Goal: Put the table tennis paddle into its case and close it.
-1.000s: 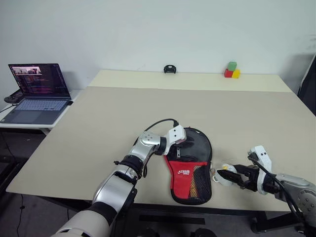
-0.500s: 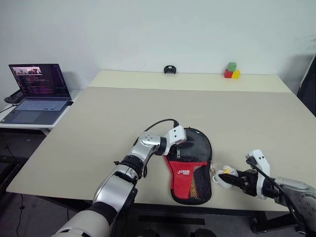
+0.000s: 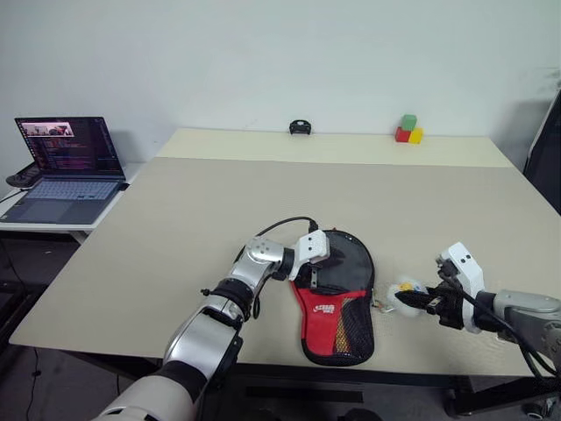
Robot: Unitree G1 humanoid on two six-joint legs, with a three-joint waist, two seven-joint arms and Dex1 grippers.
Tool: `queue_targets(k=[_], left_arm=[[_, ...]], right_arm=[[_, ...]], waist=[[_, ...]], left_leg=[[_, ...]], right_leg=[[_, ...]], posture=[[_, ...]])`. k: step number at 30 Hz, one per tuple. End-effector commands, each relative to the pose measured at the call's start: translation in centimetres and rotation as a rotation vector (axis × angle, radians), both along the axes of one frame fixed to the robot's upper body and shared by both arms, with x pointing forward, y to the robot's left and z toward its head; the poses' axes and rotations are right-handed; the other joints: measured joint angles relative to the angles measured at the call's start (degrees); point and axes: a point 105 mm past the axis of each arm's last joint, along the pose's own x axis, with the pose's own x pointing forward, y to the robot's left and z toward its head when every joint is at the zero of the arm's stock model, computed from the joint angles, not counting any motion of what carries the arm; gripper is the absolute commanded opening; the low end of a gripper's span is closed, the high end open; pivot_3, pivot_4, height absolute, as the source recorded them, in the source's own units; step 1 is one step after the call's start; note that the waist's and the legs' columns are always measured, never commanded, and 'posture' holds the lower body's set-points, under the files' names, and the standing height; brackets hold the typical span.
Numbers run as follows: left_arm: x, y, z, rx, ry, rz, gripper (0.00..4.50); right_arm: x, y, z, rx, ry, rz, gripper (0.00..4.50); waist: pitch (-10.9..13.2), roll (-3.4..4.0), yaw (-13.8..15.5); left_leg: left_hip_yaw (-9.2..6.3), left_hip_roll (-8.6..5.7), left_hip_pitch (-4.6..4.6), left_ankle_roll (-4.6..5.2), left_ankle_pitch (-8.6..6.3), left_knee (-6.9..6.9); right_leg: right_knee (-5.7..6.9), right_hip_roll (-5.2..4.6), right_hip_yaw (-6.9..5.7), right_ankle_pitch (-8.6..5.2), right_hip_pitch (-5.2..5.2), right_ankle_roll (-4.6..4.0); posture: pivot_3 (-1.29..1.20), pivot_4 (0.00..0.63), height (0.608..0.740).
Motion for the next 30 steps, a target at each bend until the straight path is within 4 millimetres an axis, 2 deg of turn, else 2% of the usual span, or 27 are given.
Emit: queue_targets(k=[1,10,21,30], left_arm=[[-3.1,2.2,-6.1,0.230,0.177,-0.072,4.50],[-3.4,3.6,-7.5,0.301,0.201,-0.054,4.50],[-3.7,3.6,-7.8,0.302,0.214,-0.056,4.50],[-3.8,3.7,-7.9,0.304,0.217,-0.057,4.50]], right_arm=[[-0.4,0.4,1.5,-0.010,-0.034,0.064,0.28],[-1.0,0.4,1.4,-0.030,-0.005,0.096,0.28],[-3.1,0.1,1.2,-0.038,0.057,0.147,0.28],[-6.4,2.5,0.3,-0.009,0.120,0.274,0.28]], waist=[[-0.05,-0.03,-0.01],[-0.33,-0.24,-0.05],[-1.06,-0.29,-0.15],[-1.36,-0.18,-0.09]], left_leg=[[0.00,0.01,0.00,0.01,-0.01,0.00],[0.00,0.08,0.03,0.03,-0.03,-0.02],[-0.15,0.16,0.06,0.12,-0.10,-0.13],[-0.17,0.16,0.03,0.36,-0.27,-0.13]], right_leg=[[-0.01,0.00,0.00,-0.01,0.00,0.00],[-0.06,-0.01,0.01,-0.03,0.04,-0.02],[-0.42,0.02,0.00,-0.04,0.24,-0.05],[-0.58,0.01,-0.01,-0.10,0.30,-0.03]], posture=[[0.00,0.150,0.740],[0.00,0.150,0.740],[0.00,0.150,0.740],[0.00,0.150,0.740]])
